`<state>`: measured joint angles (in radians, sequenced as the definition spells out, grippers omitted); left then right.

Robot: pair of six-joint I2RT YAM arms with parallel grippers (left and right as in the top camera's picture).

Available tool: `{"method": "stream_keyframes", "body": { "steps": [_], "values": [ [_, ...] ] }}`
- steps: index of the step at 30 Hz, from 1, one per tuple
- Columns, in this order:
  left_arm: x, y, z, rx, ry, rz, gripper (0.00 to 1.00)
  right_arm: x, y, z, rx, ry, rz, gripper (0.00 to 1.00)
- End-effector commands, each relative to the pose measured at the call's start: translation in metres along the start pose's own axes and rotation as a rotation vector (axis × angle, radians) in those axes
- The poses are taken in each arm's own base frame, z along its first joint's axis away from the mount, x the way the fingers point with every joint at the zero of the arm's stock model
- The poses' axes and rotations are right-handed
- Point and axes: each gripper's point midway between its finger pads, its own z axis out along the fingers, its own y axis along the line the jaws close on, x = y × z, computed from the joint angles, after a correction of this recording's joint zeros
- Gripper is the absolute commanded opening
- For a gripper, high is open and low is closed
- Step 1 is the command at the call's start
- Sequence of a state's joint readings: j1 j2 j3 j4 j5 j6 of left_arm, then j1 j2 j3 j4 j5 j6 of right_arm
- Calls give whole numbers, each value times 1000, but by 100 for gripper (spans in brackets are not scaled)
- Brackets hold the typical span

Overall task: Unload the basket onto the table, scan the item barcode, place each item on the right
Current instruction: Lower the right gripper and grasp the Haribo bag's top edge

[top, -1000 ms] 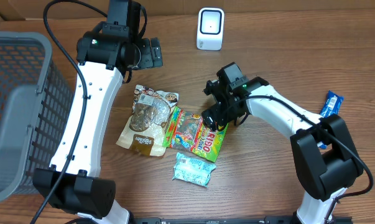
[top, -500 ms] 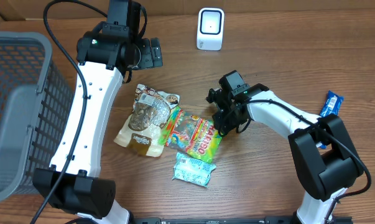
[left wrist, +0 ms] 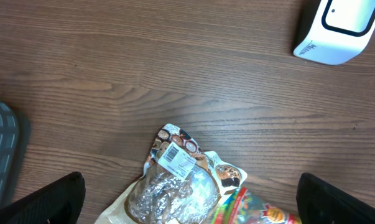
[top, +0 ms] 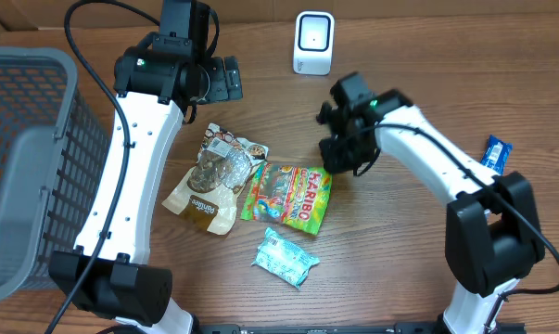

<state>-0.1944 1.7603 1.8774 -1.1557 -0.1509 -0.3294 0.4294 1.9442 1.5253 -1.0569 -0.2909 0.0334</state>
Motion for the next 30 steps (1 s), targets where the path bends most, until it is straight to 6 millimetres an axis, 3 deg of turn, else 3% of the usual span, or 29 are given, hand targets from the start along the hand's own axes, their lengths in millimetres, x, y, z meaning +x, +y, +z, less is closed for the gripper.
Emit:
{"method": "stream_keyframes", "body": {
  "steps": [1,6,9,11,12,13,14,17,19,24,30],
  "values": [
    [-7,2,-10,2,-31,14,100,-19,-9,-24,28,-57,43,4],
    [-7,2,-10,2,-31,14,100,-20,-36,-33,122,-69,107,4],
    [-7,2,-10,2,-31,14,100,-28,-35,-34,85,-98,104,6],
    [-7,2,-10,2,-31,14,100,-30,-24,-34,23,-102,56,41],
    [-7,2,-10,2,-31,14,100,-31,-15,-33,-9,-102,39,70],
    [-7,2,-10,2,-31,14,100,-31,-9,-32,-30,-101,30,91],
    [-7,2,-10,2,-31,14,99,-31,0,-30,-53,-100,21,99],
    [-7,2,-10,2,-31,14,100,-30,20,-20,-65,-97,80,100],
    [-7,2,-10,2,-31,14,100,-27,25,-10,-35,-94,206,100],
    [-7,2,-10,2,-31,14,100,-6,29,12,80,-79,533,100],
    [-7,2,-10,2,-31,14,100,9,26,39,207,-146,641,100]
  ]
}}
